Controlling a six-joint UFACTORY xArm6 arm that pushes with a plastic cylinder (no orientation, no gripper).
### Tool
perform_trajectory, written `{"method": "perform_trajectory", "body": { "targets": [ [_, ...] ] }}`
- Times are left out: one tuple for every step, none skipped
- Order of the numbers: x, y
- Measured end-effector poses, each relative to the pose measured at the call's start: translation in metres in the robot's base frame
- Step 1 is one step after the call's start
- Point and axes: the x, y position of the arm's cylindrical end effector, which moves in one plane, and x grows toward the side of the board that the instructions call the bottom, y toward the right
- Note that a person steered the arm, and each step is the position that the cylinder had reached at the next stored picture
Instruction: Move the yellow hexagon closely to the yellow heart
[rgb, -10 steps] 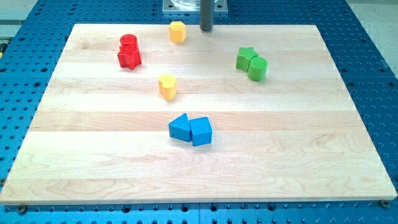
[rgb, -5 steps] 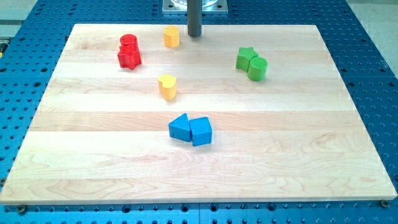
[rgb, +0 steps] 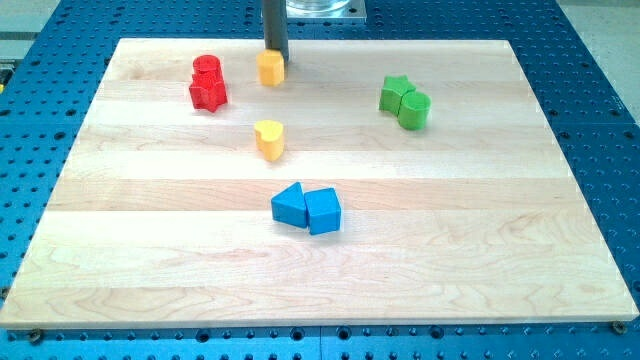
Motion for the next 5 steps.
{"method": "perform_trajectory", "body": {
  "targets": [
    [0.022, 0.002],
    [0.027, 0.001],
    [0.027, -0.01],
    [0.078, -0.01],
    [0.096, -0.011]
  ]
}}
